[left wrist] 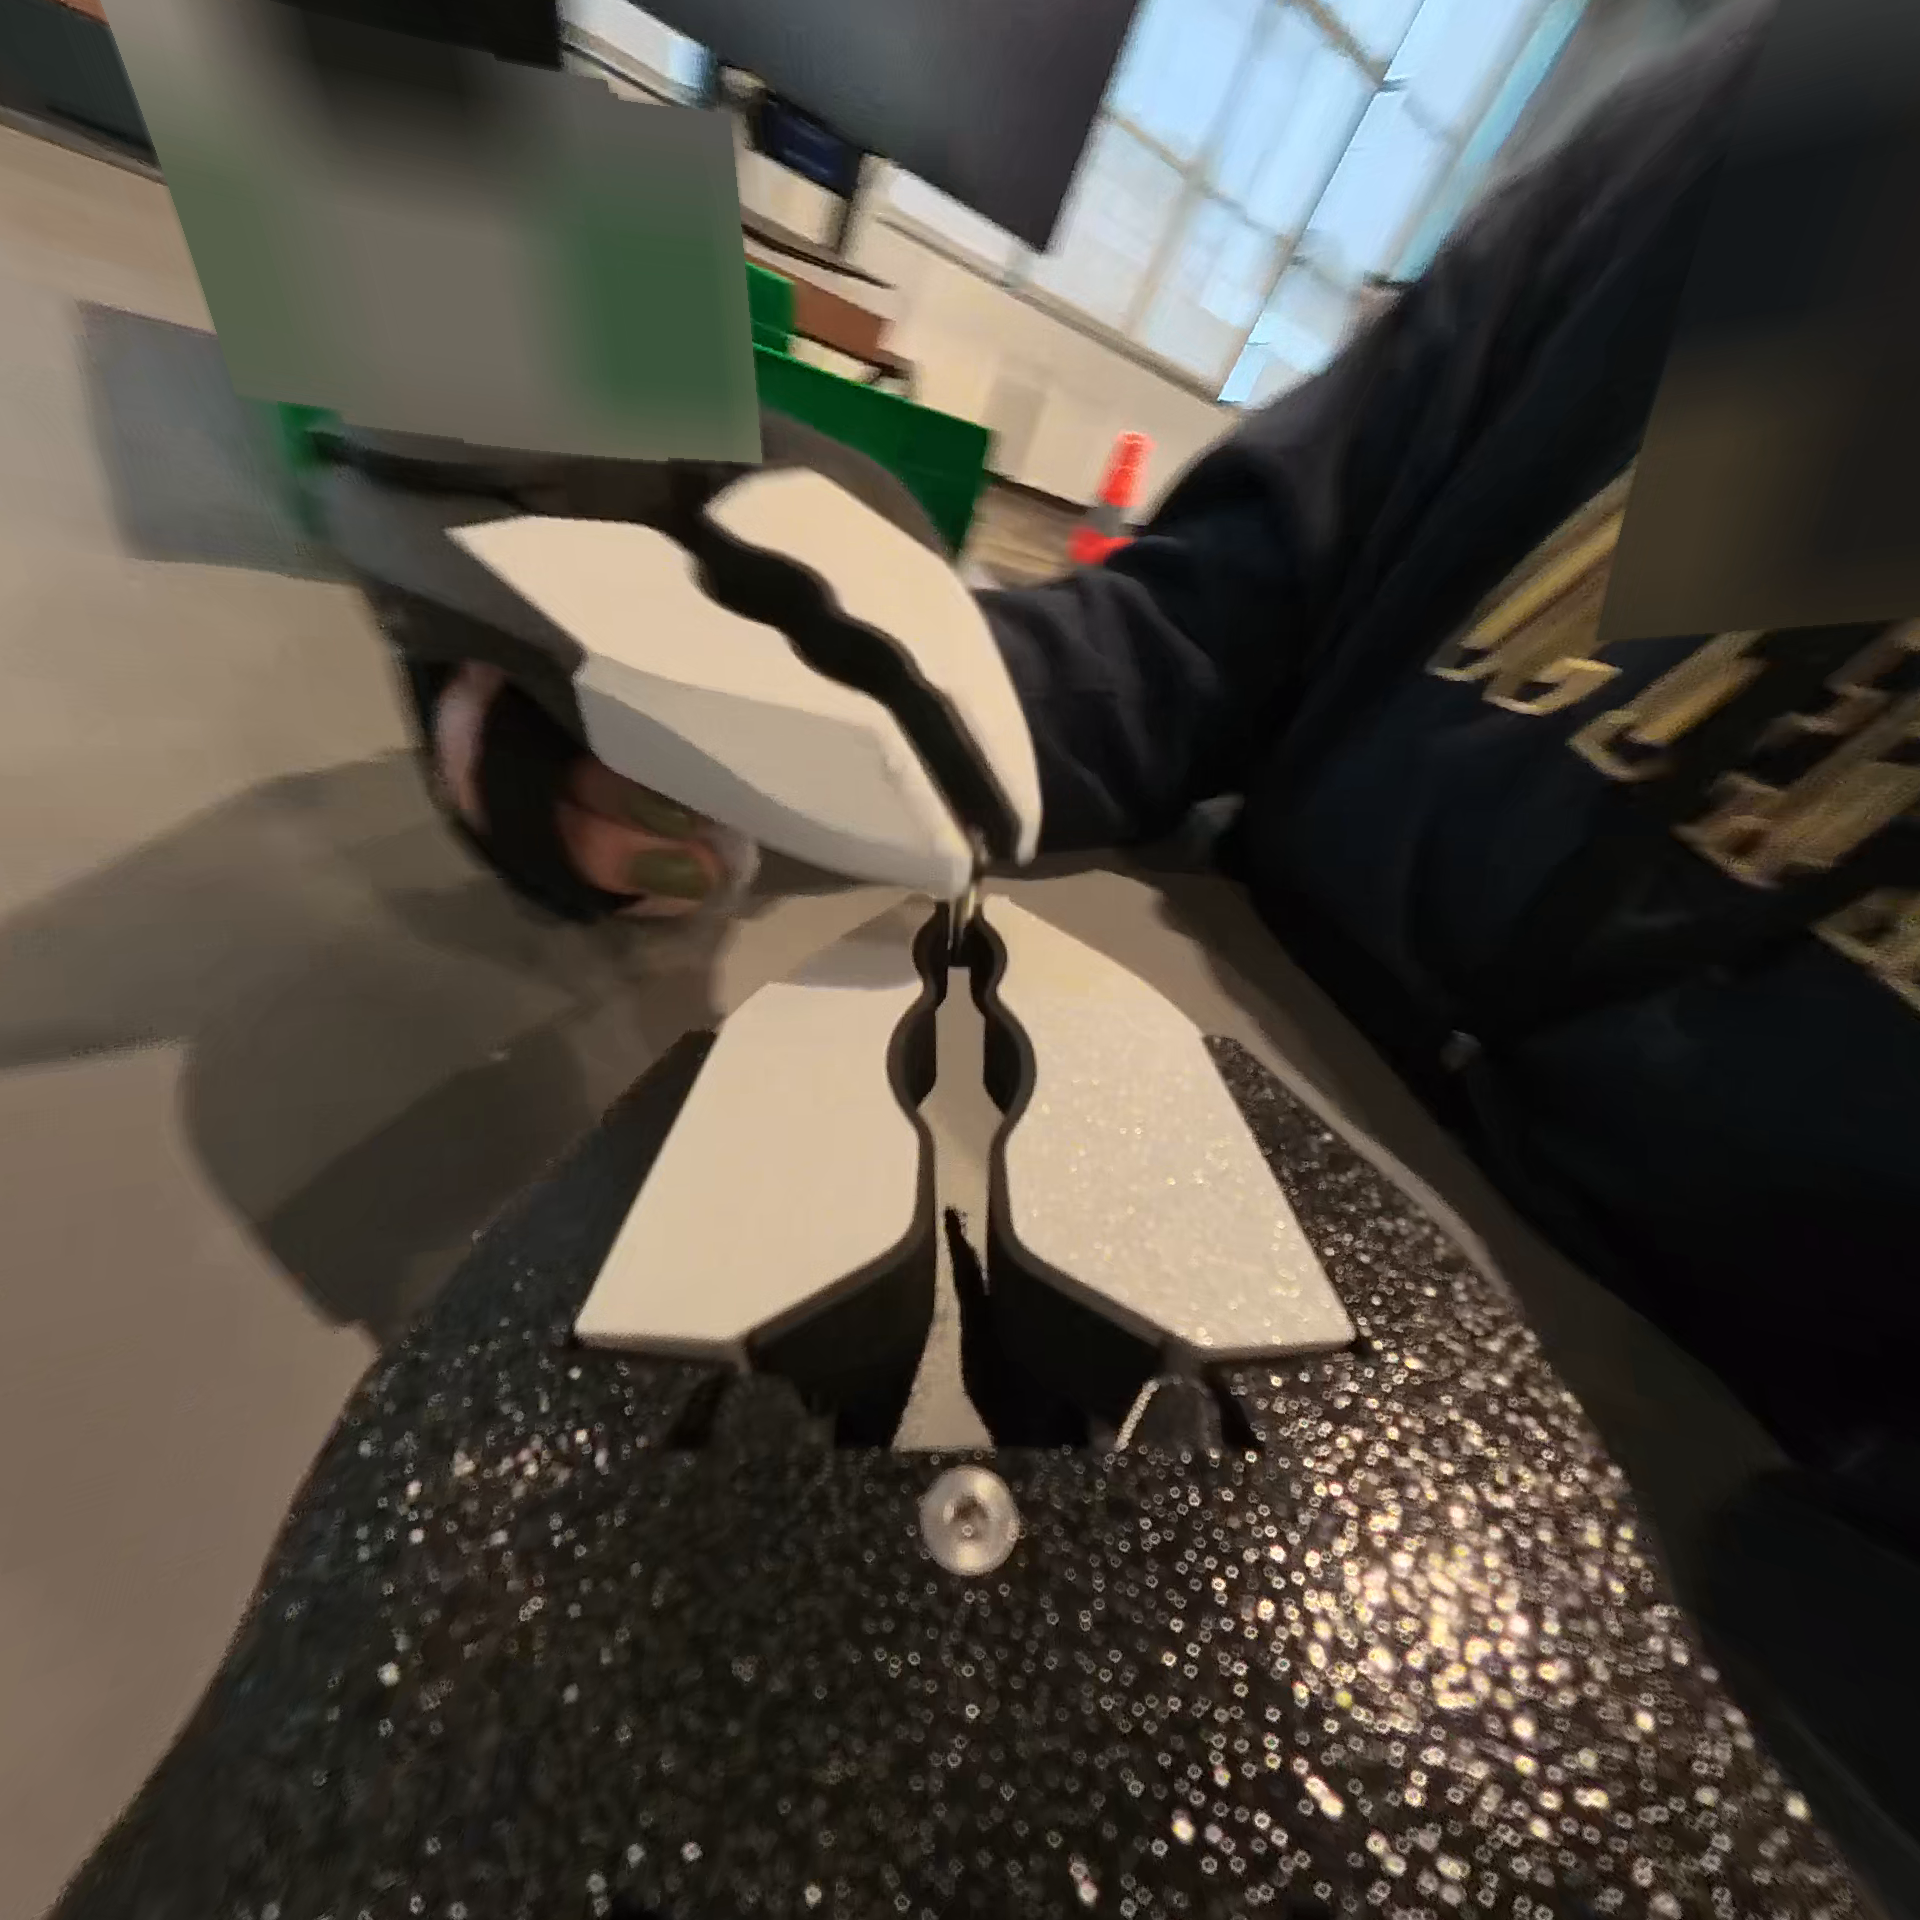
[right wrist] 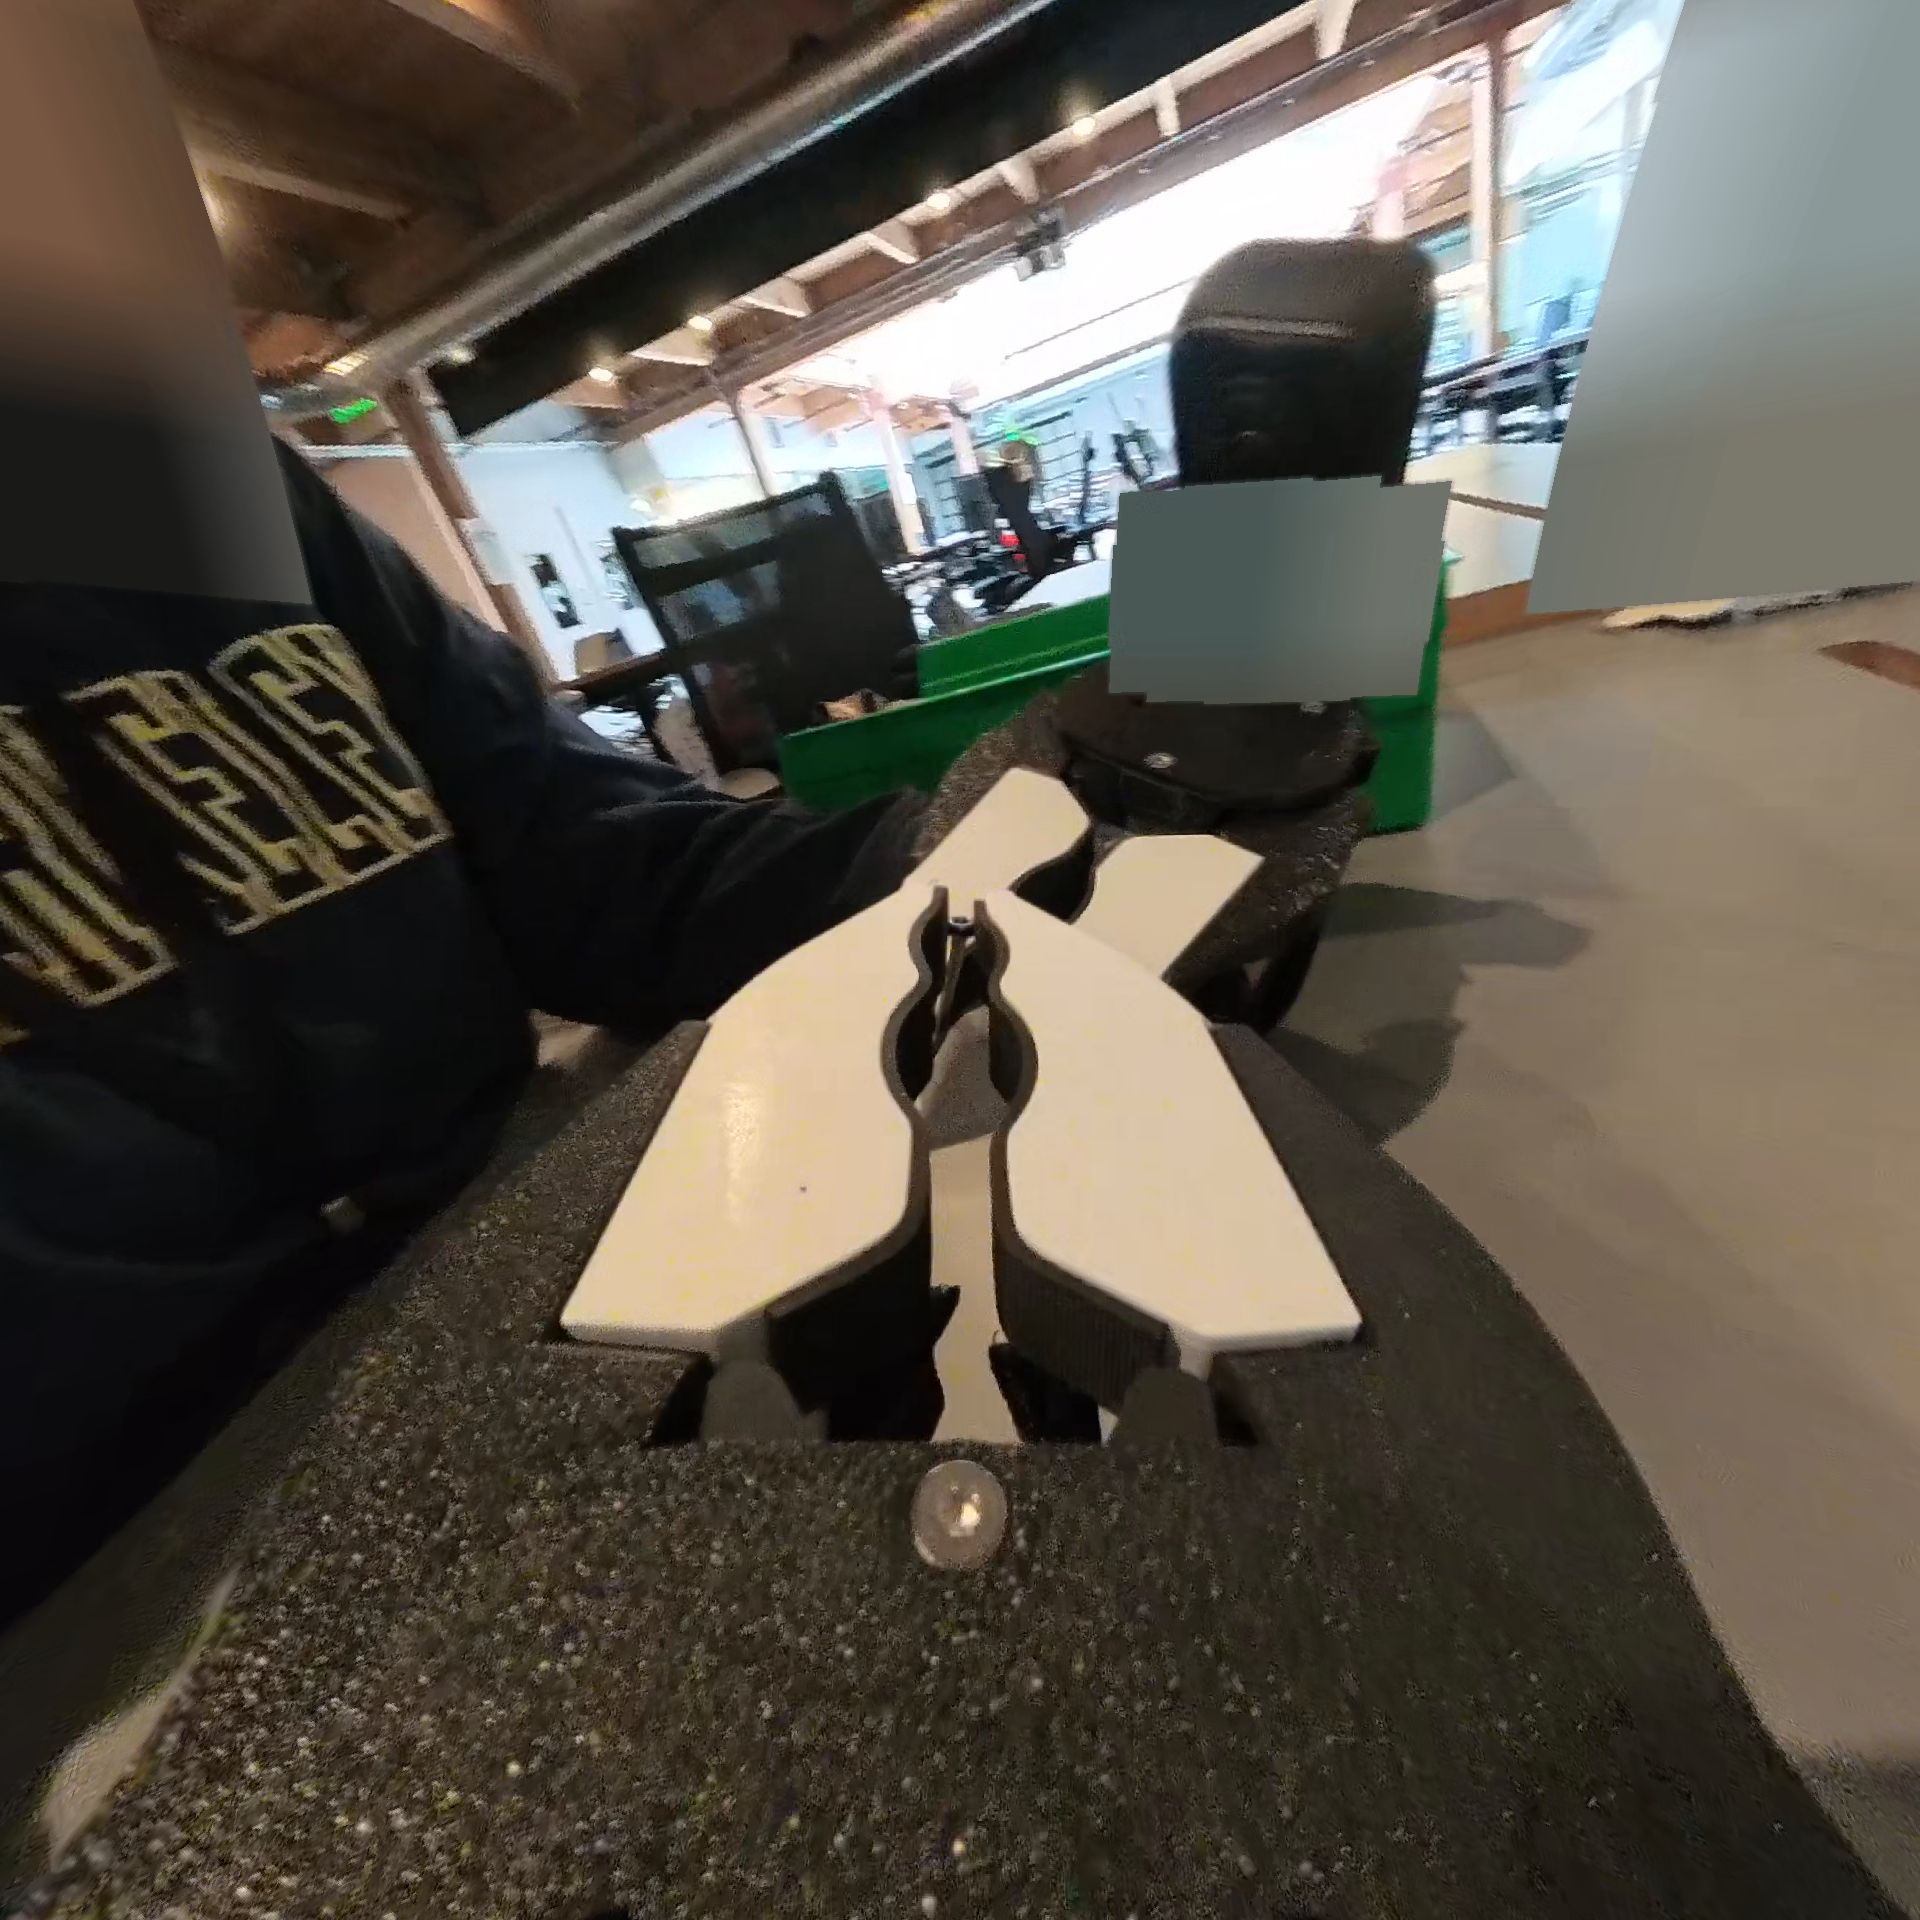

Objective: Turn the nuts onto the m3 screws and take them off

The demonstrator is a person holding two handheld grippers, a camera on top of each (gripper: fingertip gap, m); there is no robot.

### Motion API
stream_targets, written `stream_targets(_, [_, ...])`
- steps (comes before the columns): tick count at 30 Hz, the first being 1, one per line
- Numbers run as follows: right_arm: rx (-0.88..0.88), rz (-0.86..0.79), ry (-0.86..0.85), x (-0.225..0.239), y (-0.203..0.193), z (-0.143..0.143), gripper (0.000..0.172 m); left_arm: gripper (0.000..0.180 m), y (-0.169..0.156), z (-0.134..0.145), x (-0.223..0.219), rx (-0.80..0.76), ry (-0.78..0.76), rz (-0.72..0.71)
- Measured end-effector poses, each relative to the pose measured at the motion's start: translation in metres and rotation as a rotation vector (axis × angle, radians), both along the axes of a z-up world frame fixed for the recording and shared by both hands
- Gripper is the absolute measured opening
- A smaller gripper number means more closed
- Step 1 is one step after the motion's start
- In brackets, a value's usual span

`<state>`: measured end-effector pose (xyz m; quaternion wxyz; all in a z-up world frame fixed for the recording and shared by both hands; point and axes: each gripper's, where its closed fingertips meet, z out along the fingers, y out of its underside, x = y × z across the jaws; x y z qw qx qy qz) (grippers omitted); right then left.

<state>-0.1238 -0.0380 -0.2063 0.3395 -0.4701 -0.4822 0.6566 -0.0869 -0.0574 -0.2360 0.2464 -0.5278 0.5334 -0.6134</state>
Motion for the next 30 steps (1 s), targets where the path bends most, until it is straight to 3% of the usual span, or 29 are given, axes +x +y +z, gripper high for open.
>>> stream_targets(11, [0.171,-0.507,-0.133,-0.017,0.047,-0.009,0.004,0.003,0.063,-0.005,0.001,0.185,0.071,0.483])
stream_targets(15, [0.252,-0.57,-0.087,-0.009,0.049,0.0,0.005,0.003,0.065,-0.004,-0.002,0.194,0.067,0.495])
stream_targets(24, [0.214,-0.577,-0.069,0.008,0.058,0.002,0.005,0.003,0.07,-0.001,-0.009,0.217,0.032,0.52])
stream_targets(30, [0.172,-0.703,-0.089,0.01,0.07,0.002,0.004,0.003,0.079,0.004,-0.016,0.312,0.055,0.649])
